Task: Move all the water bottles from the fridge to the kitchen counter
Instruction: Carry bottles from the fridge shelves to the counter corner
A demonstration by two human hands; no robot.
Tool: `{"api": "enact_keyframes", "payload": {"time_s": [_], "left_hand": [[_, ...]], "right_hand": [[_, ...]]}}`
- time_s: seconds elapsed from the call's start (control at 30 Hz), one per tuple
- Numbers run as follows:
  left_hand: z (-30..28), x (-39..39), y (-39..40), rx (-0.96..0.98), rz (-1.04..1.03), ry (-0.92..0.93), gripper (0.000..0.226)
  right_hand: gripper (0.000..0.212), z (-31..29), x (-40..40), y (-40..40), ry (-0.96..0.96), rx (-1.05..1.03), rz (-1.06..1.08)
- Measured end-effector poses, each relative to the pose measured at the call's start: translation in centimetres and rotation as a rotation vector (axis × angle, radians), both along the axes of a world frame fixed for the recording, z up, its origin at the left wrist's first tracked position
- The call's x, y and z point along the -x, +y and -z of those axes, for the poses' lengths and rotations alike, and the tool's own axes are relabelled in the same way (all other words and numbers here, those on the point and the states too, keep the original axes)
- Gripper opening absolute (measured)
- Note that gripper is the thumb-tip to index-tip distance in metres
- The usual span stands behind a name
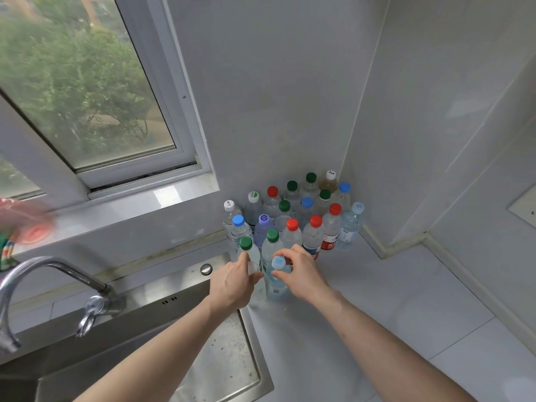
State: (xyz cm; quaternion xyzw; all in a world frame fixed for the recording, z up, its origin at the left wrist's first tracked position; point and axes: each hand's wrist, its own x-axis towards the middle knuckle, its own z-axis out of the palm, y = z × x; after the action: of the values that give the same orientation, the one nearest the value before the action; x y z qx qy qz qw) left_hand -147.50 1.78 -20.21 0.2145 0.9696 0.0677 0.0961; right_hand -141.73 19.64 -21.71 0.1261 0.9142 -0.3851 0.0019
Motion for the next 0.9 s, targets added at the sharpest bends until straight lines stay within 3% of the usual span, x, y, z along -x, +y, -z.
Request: {"api": "enact_keyframes", "payload": {"time_s": [0.17,0.43,0.67,0.9], "left_hand": [[-0.1,-0.4,0.4,-0.039,-0.029,-0.030,0.047],[-0.5,-0.6,0.3,-0.017,-0.038,-0.028,0.050],[-2.3,-2.3,-1.2,-0.033,0.005,0.027,0.068],[-5.2,-7.5,-4.7,-0.208,0.175,-0.006,0.038]], "right_hand": [[0.042,-0.3,0.3,0.0,-0.023,-0.010,0.021],[0.071,-0.3,-2.7,-0.1,-0.066,0.035,0.082],[0.067,-3.2,-8.3,0.4,-0.140,0.015,0.066],[0.063,-5.5,-14.2,-1.2,-0.134,0.054,0.144]]}}
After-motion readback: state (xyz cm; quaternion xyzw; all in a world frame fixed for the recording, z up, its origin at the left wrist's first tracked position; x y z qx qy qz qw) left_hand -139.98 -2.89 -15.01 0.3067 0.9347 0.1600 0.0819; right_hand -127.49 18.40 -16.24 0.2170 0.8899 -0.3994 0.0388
